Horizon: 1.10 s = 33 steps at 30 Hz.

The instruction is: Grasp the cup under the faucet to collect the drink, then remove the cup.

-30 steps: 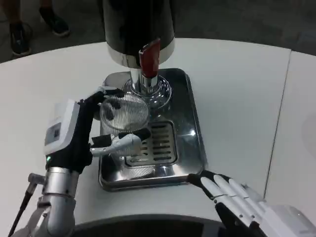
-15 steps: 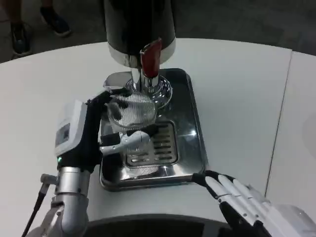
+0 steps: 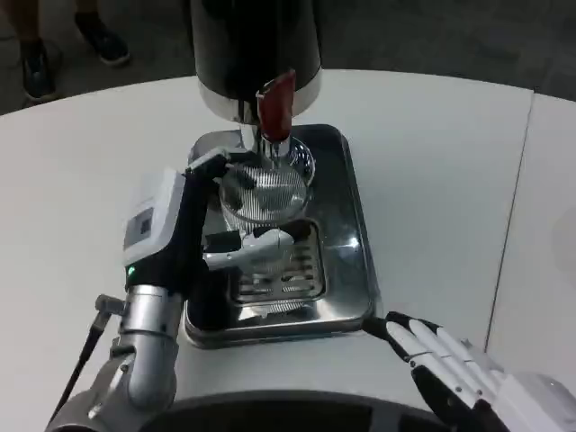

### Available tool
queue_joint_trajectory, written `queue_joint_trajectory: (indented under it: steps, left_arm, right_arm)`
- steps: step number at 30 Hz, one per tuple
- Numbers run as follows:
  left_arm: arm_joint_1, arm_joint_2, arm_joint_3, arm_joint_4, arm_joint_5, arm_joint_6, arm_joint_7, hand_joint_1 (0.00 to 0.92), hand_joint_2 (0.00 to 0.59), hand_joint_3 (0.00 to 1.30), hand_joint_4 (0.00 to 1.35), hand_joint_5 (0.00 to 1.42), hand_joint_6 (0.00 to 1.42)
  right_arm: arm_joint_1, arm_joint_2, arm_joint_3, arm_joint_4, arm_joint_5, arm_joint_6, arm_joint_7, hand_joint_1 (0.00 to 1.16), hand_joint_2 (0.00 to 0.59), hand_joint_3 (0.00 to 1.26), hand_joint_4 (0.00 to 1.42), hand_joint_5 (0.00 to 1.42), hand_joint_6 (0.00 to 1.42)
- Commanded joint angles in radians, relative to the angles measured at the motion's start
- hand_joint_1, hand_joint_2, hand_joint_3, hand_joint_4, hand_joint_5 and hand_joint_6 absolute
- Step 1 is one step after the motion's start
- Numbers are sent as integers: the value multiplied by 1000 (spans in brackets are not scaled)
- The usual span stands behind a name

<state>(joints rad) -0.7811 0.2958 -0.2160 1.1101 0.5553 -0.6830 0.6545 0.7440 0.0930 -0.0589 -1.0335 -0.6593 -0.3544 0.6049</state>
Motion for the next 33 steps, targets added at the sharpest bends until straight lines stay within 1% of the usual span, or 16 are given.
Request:
queue_joint_trajectory:
  steps: [1,12,15,20,22,24,27,29,33]
  left_arm:
    - [-12,-11,-19,11,-1,1,-17,538,94,726,827,966,698]
    - [-12,-11,-27,11,-4,4,-9,537,100,730,827,965,697]
    - [-7,-10,-26,2,-1,10,12,532,105,734,833,965,697]
    - [2,-6,-26,-9,1,13,29,532,96,722,801,940,697]
    - [9,-3,-22,-12,-2,9,34,531,84,704,784,934,689]
    - [19,2,-18,-18,-6,3,43,514,81,658,774,922,677]
    - [28,10,-14,-24,-10,-5,43,478,80,585,729,886,662]
    - [33,14,-11,-27,-17,-14,37,431,82,521,690,871,641]
    - [42,16,-2,-34,-27,-31,29,390,79,469,665,880,635]
  right_arm:
    - [19,18,-7,-14,19,13,-5,396,470,73,20,0,0]
    - [4,11,-2,-14,15,36,-4,396,470,74,28,0,0]
    - [2,11,1,-14,14,40,-6,396,470,74,29,0,0]
    - [7,15,3,-14,19,36,-21,396,470,77,30,0,0]
    - [10,15,2,-14,22,33,-29,396,470,79,32,0,0]
    - [14,15,2,-14,26,28,-38,398,473,81,36,0,0]
    - [19,13,5,-14,28,25,-46,402,477,83,48,0,0]
    - [22,12,9,-14,28,23,-50,403,478,83,51,0,0]
    - [29,11,15,-14,27,17,-59,405,479,89,52,0,0]
